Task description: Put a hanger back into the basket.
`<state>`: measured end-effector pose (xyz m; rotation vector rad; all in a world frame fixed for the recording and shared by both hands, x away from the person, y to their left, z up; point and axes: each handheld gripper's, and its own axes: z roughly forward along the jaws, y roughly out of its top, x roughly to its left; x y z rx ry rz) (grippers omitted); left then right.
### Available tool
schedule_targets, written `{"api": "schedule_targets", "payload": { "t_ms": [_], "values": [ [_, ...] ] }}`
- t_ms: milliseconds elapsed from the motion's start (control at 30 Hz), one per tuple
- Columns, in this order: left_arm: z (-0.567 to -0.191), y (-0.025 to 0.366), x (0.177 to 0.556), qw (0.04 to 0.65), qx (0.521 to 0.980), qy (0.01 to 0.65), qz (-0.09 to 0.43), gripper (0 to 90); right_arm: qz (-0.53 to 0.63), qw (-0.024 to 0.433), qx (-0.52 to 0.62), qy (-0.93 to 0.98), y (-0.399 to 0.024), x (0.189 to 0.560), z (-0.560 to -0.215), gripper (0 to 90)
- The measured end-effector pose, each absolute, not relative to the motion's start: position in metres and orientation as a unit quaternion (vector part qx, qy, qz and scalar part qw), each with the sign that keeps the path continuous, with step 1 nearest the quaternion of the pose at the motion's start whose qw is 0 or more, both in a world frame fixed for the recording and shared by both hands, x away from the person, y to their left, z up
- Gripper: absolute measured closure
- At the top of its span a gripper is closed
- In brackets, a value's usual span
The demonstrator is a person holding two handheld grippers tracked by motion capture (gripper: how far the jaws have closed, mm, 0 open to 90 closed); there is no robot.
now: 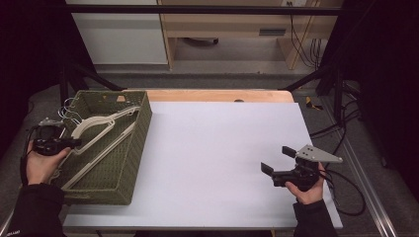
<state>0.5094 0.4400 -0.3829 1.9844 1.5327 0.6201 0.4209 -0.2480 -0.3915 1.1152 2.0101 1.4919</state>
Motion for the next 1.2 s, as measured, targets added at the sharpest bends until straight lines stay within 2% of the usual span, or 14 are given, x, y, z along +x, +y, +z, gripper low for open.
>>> {"api": "schedule_targets", "payload": {
  "t_ms": [133,300,367,400,467,500,533,700,733,833,1000,1200],
  "values": [
    [-0.390,0.445,0.507,0.249,0.741,0.579,0.230,59.7,0.534,0.198,0.402,0.717,-0.247,0.421,-0.392,0.8],
    [-0.383,0.445,0.497,0.279,0.730,0.573,0.245,53.1,0.531,0.200,0.401,0.719,-0.247,0.422,-0.393,0.8],
    [-0.370,0.437,0.487,0.317,0.723,0.555,0.265,46.2,0.530,0.202,0.401,0.720,-0.247,0.422,-0.393,0.7],
    [-0.370,0.437,0.487,0.317,0.723,0.555,0.265,43.4,0.530,0.202,0.403,0.718,-0.246,0.422,-0.393,0.6],
    [-0.356,0.418,0.476,0.366,0.715,0.524,0.283,37.5,0.528,0.205,0.401,0.720,-0.247,0.422,-0.393,0.7],
    [-0.356,0.418,0.476,0.366,0.715,0.524,0.283,35.2,0.530,0.204,0.404,0.717,-0.247,0.422,-0.392,0.7],
    [-0.346,0.403,0.468,0.396,0.718,0.494,0.288,33.4,0.531,0.204,0.403,0.717,-0.247,0.421,-0.392,0.7],
    [-0.333,0.367,0.455,0.449,0.722,0.443,0.285,21.4,0.531,0.205,0.403,0.716,-0.248,0.421,-0.391,0.7],
    [-0.330,0.349,0.449,0.476,0.719,0.421,0.282,18.2,0.531,0.207,0.402,0.716,-0.249,0.421,-0.391,0.6],
    [-0.329,0.333,0.444,0.496,0.720,0.401,0.274,11.7,0.533,0.209,0.404,0.714,-0.250,0.420,-0.390,0.6],
    [-0.336,0.295,0.432,0.514,0.735,0.362,0.255,9.4,0.535,0.213,0.402,0.712,-0.254,0.419,-0.388,0.6],
    [-0.351,0.282,0.426,0.526,0.734,0.358,0.239,9.4,0.536,0.212,0.400,0.713,-0.255,0.418,-0.388,0.6]
  ]
}}
